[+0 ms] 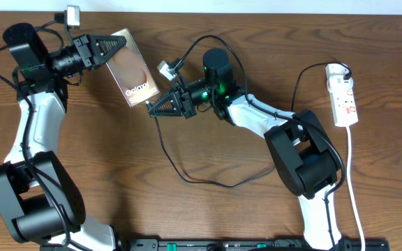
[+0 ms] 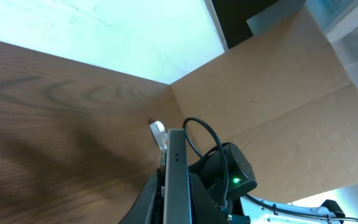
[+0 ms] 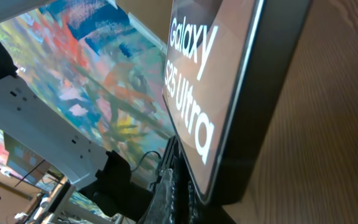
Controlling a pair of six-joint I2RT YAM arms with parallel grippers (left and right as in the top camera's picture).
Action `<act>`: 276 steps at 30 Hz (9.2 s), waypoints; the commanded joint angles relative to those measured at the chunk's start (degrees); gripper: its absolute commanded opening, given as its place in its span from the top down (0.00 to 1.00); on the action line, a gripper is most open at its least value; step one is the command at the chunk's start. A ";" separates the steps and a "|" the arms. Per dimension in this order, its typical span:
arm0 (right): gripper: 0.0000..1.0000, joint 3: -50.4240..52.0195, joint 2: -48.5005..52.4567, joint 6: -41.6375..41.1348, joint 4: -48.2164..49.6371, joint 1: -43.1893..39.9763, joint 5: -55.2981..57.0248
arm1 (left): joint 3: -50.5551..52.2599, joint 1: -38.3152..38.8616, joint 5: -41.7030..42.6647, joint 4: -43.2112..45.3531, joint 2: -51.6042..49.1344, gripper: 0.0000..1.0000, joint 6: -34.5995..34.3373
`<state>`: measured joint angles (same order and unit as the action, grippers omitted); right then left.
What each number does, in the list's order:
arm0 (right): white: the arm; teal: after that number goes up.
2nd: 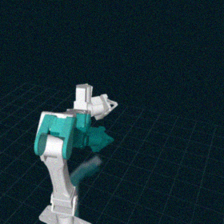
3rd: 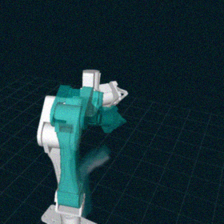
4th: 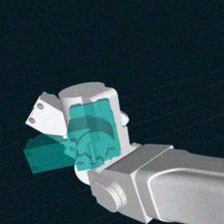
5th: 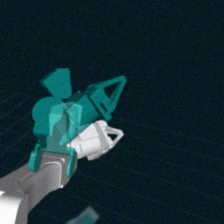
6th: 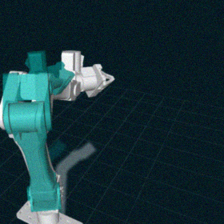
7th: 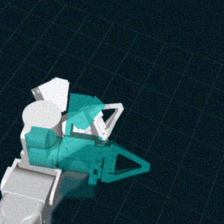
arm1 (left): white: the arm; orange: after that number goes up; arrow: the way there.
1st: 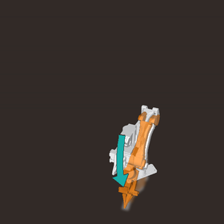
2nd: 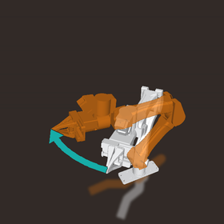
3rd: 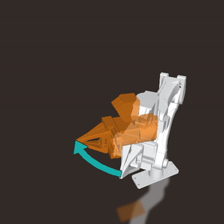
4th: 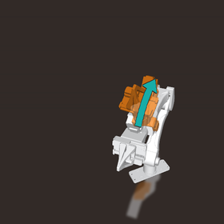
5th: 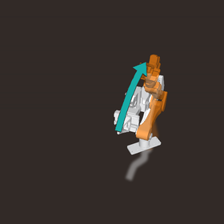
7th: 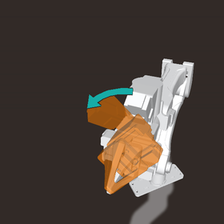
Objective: Plug charger to phone and switch on socket
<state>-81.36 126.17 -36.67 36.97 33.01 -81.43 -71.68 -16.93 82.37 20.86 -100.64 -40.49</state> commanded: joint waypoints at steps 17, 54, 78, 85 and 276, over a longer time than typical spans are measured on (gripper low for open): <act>0.99 -0.33 -0.13 0.70 0.13 0.46 0.07 | -0.04 0.70 3.56 0.48 0.02 0.93 -0.70; 0.99 -0.33 -0.13 0.68 0.39 0.44 0.09 | -0.04 0.79 6.97 0.48 0.02 0.92 2.56; 0.99 -0.33 -0.13 -0.59 1.86 0.24 0.26 | -0.04 2.23 5.29 0.48 0.02 0.93 2.51; 0.99 -0.33 -0.13 -0.59 1.84 -0.46 0.24 | -0.04 2.23 5.27 0.48 0.02 0.93 2.29; 0.01 -0.33 -0.13 -11.52 8.39 -6.93 2.54 | -0.04 -11.69 -14.86 -35.06 -0.26 0.92 21.22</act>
<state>-80.71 126.76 -48.58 45.82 26.02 -77.80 -71.61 -28.75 76.49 -6.94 -100.73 -28.95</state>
